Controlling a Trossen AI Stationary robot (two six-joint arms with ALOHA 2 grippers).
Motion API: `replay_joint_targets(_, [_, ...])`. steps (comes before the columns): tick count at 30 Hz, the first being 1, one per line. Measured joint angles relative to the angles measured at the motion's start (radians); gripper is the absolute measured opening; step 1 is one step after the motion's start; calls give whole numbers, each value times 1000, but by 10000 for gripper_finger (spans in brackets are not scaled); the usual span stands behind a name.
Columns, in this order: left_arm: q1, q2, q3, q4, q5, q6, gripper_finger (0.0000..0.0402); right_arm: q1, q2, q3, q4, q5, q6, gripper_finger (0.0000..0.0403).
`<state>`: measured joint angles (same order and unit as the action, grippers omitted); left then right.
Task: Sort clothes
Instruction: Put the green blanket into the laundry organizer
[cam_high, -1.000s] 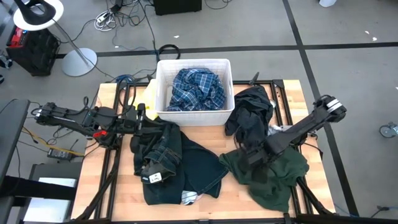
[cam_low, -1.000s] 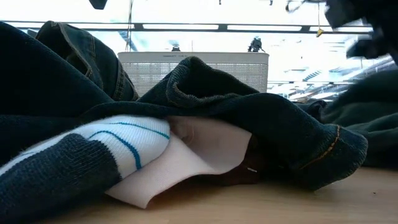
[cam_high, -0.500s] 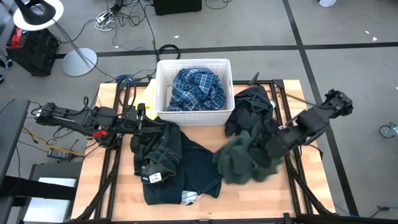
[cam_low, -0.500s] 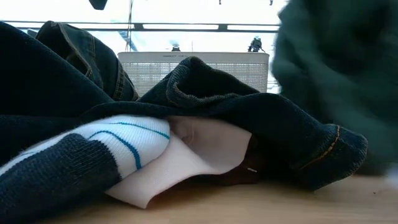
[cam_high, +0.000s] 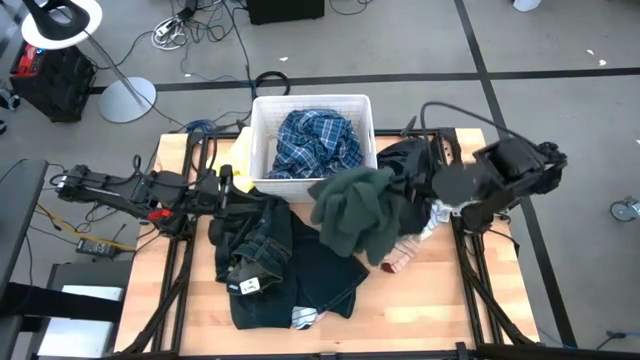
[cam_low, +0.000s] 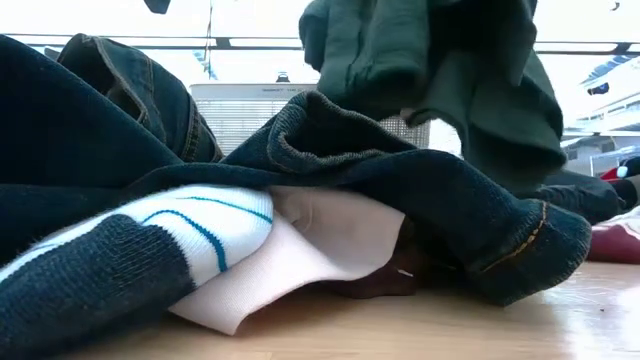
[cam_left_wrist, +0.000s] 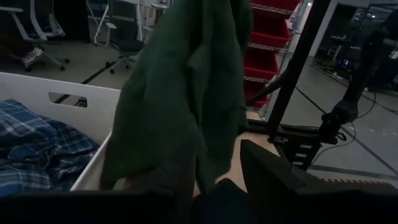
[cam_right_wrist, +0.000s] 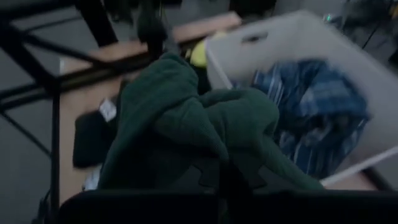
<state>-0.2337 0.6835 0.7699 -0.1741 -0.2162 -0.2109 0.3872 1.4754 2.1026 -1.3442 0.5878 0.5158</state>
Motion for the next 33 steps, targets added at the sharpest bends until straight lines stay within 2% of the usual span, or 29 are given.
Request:
replay_joint_targets(8, [0,-58,0,-73,-19,103,133,-110,131,256,198,-2,-300,1])
replay_joint_targets(12, [0,-83,0,-109,-22,103,133,-170,136,232,450,-25,-472,1])
replay_joint_targets(19, [0,-97,0,-148,-22,102,133,-283,174,242,767,-40,-636,1])
replay_joint_targets(21, [0,-97,0,-154,-22,102,133,-323,183,241,811,-53,-659,1])
replay_joint_targets(33, [0,-97,0,-178,-21,102,133,-570,308,241,939,-306,-648,1])
